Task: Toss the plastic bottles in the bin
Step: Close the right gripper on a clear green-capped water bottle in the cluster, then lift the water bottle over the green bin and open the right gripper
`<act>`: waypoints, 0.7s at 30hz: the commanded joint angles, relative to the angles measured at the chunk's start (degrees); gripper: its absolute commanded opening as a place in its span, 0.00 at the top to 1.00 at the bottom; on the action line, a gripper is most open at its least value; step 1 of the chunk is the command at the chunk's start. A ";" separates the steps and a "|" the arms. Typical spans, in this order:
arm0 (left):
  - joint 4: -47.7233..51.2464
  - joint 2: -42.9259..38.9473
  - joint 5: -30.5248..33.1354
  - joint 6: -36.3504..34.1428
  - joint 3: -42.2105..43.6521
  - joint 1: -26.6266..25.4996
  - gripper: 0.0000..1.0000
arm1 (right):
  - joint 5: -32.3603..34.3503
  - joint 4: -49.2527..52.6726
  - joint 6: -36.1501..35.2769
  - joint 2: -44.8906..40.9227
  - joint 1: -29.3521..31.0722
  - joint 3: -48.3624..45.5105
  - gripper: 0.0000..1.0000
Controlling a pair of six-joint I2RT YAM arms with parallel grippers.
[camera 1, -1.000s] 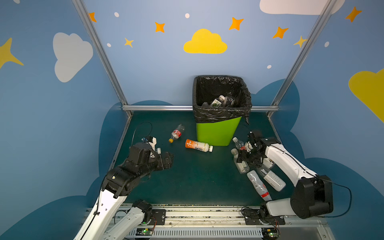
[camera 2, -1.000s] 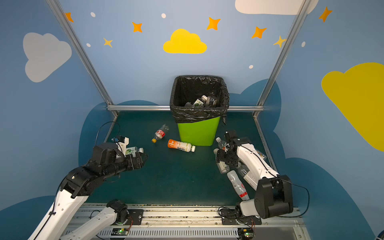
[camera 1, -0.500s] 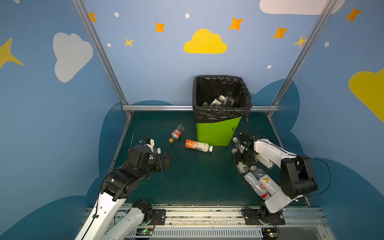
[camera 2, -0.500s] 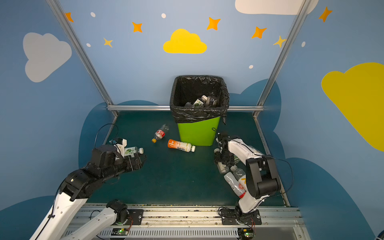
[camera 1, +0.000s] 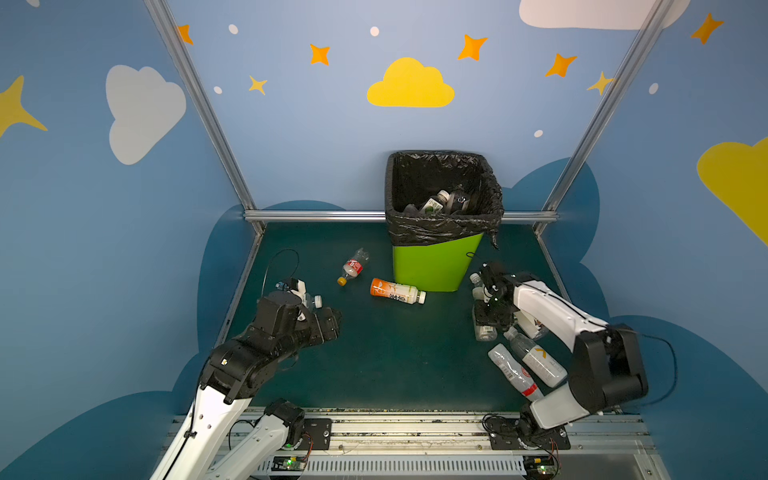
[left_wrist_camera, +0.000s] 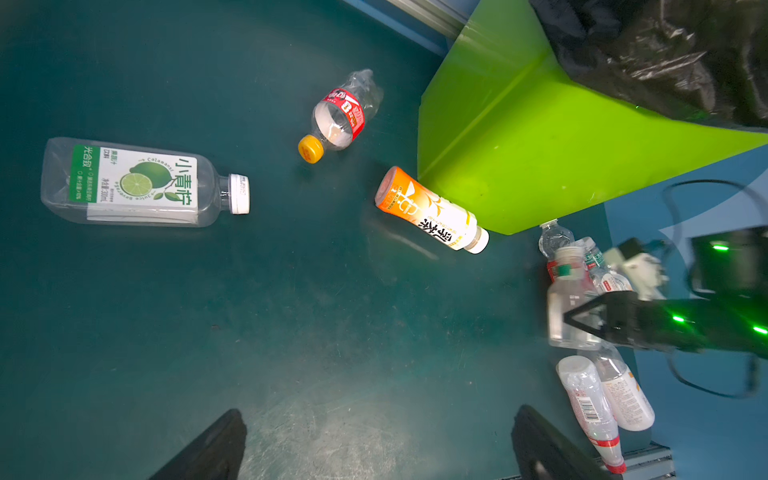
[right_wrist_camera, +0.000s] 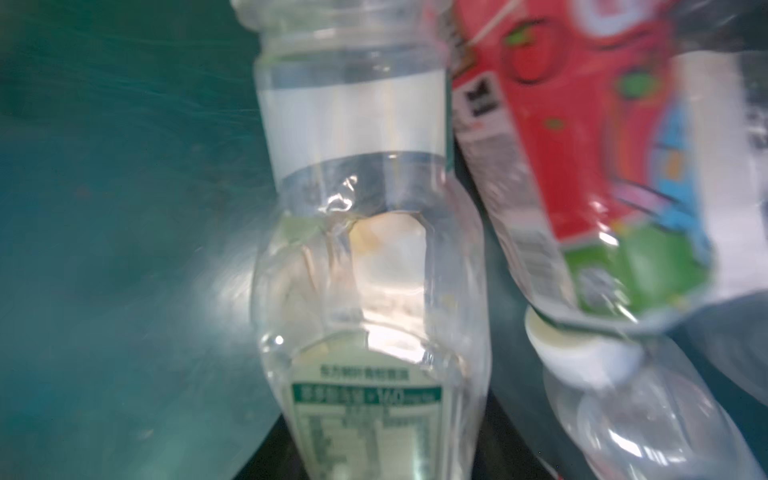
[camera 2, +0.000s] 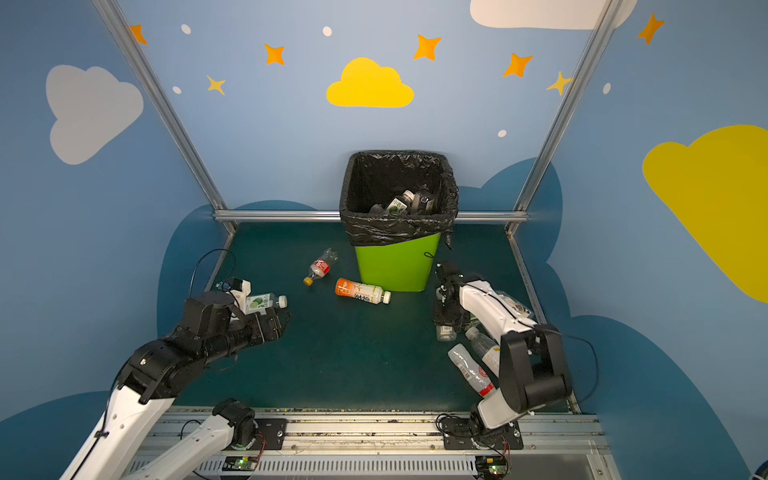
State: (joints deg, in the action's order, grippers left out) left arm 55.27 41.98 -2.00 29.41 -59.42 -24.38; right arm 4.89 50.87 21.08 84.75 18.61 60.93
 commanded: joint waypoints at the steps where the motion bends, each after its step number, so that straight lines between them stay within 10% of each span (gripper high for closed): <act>1: 0.51 1.15 0.18 0.18 1.13 0.19 0.00 | -0.13 4.18 2.70 -9.18 0.42 -0.72 0.62; 10: -0.33 6.61 -0.73 -2.96 -2.82 0.16 0.00 | -1.56 13.75 1.75 -22.68 1.93 29.63 0.64; 15: -0.81 10.45 -1.99 -4.91 -5.79 0.21 0.00 | -11.00 10.65 -4.25 1.34 4.12 66.87 0.54; 18: -0.13 11.47 -2.33 -4.77 -6.90 0.18 0.00 | -11.34 17.82 -4.79 21.05 4.02 96.64 0.22; 21: 0.89 10.12 -1.36 -3.68 -7.14 0.20 0.00 | -9.03 23.01 -3.36 29.36 2.62 109.99 0.14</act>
State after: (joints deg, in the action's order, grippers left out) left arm 54.83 53.45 -3.66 25.78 -65.30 -24.38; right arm -4.29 62.74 17.82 106.74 22.31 165.73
